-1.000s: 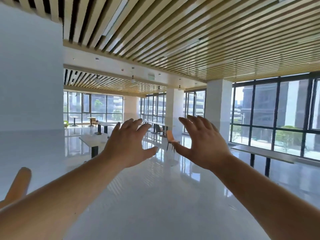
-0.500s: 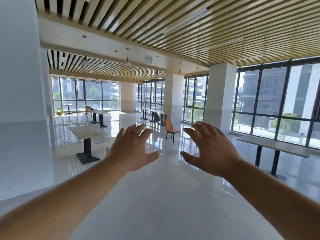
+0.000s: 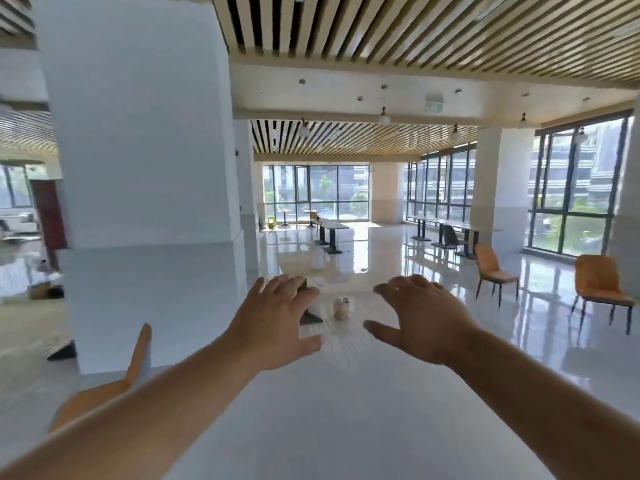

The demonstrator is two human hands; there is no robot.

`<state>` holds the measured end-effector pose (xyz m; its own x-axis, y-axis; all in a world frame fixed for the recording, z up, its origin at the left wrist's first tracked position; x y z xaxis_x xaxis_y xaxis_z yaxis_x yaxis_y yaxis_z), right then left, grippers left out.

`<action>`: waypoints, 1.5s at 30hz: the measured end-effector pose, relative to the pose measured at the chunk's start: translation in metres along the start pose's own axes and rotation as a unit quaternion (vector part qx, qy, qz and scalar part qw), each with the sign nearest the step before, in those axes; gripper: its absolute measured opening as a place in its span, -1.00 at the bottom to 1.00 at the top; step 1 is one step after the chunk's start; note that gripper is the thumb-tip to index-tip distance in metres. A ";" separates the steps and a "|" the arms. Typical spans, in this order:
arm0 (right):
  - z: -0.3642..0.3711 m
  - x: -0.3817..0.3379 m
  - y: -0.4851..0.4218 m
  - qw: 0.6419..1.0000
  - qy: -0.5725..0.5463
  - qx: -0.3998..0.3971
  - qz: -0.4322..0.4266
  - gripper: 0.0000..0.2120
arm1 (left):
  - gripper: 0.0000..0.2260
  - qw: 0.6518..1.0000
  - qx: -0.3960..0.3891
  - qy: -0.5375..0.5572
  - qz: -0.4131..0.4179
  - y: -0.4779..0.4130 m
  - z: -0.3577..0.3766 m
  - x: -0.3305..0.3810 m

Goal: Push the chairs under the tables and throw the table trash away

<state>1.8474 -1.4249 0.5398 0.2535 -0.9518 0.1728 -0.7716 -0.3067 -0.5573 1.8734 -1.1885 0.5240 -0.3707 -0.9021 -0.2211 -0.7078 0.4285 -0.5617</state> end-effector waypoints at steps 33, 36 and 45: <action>0.578 -0.194 -0.811 0.948 -0.168 0.014 -0.269 -0.15 | -0.23 0.954 -0.103 -0.143 -0.242 -0.337 0.513 -0.637; 0.616 -0.231 -0.890 0.932 -0.189 0.015 -0.310 -0.16 | -0.21 0.933 -0.113 -0.161 -0.302 -0.354 0.530 -0.704; 0.704 -0.404 -1.056 0.870 -0.272 0.037 -0.409 -0.24 | -0.24 0.881 -0.090 -0.196 -0.422 -0.353 0.589 -0.904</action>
<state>2.9709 -0.7107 0.4867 0.9543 -0.2653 0.1378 -0.1691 -0.8592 -0.4829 2.8127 -0.5543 0.4522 0.5436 -0.8369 -0.0638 -0.7287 -0.4328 -0.5307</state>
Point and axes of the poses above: each hand's wrist, its own y-axis away from the middle knuckle, its own z-axis out of the palm, x = y × z, the point moved 5 cm from there along -y, towards the middle knuckle, and after that the axes turned 8 degrees about x, right-handed, at the moved point
